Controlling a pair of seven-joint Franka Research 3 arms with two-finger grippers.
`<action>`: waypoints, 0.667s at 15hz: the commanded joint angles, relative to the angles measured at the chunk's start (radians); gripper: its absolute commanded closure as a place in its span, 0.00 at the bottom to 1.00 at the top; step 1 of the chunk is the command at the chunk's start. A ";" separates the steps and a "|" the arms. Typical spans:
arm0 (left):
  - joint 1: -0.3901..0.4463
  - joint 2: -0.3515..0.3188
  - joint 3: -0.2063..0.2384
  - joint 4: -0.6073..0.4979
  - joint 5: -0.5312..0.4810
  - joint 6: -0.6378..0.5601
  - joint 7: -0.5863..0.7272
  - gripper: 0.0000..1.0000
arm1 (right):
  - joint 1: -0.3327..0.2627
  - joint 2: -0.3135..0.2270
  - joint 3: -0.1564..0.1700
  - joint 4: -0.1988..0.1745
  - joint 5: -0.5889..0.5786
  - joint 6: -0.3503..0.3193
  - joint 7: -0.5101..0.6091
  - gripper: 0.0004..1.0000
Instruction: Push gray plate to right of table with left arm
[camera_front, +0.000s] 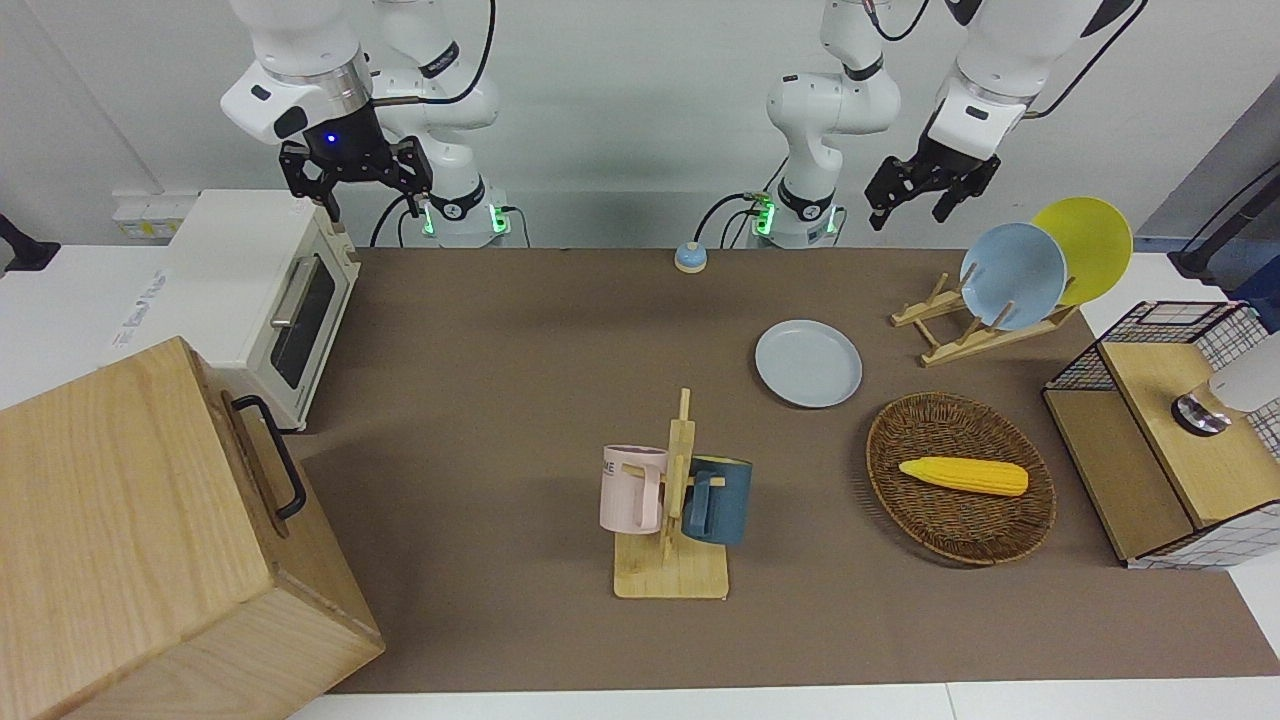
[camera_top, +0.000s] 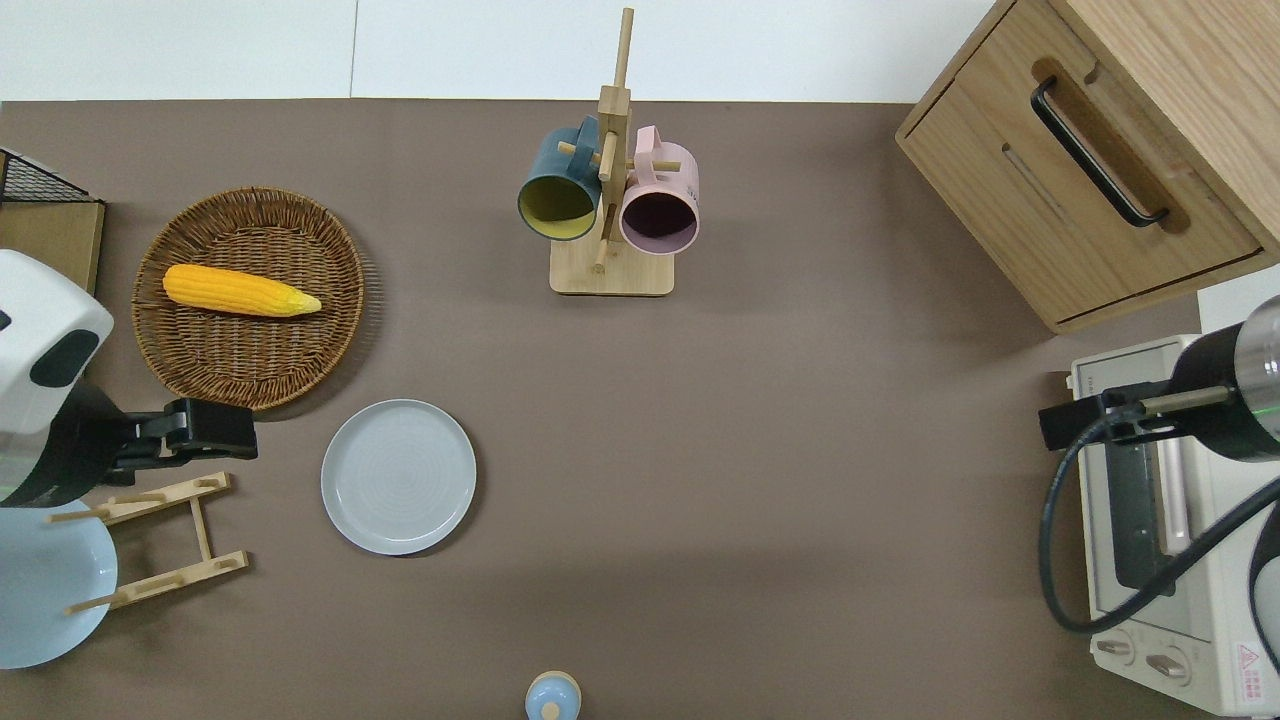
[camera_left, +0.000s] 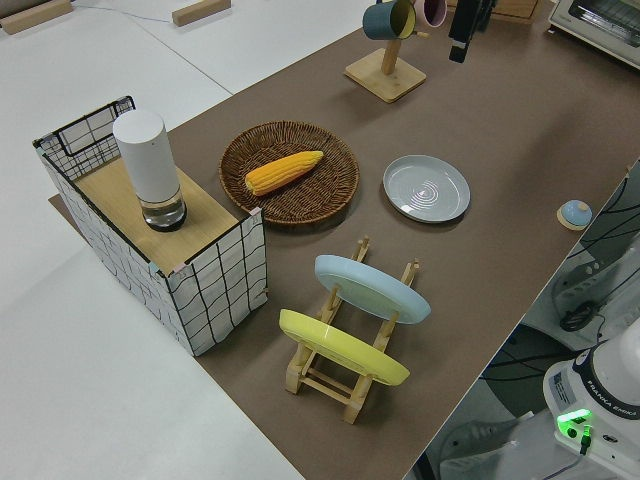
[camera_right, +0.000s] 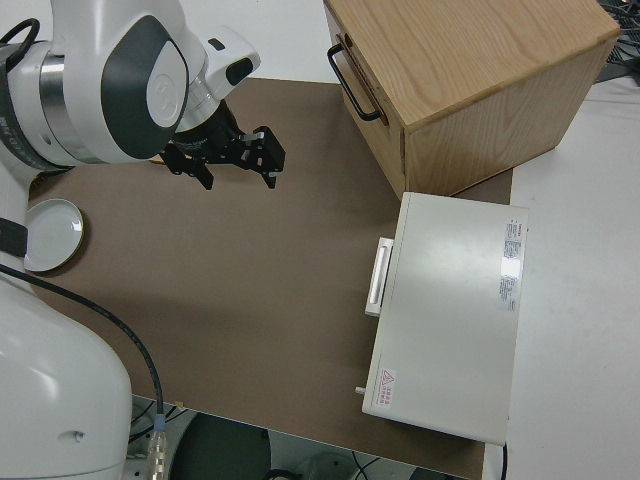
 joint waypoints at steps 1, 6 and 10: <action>0.001 0.001 -0.001 0.005 0.018 -0.009 0.007 0.00 | -0.024 -0.010 0.019 0.001 -0.008 -0.015 -0.008 0.00; 0.003 -0.021 0.001 -0.027 0.018 -0.002 0.008 0.00 | -0.024 -0.010 0.019 0.001 -0.008 -0.015 -0.008 0.00; 0.016 -0.042 0.005 -0.057 0.018 0.004 0.015 0.00 | -0.024 -0.010 0.019 0.001 -0.008 -0.015 -0.008 0.00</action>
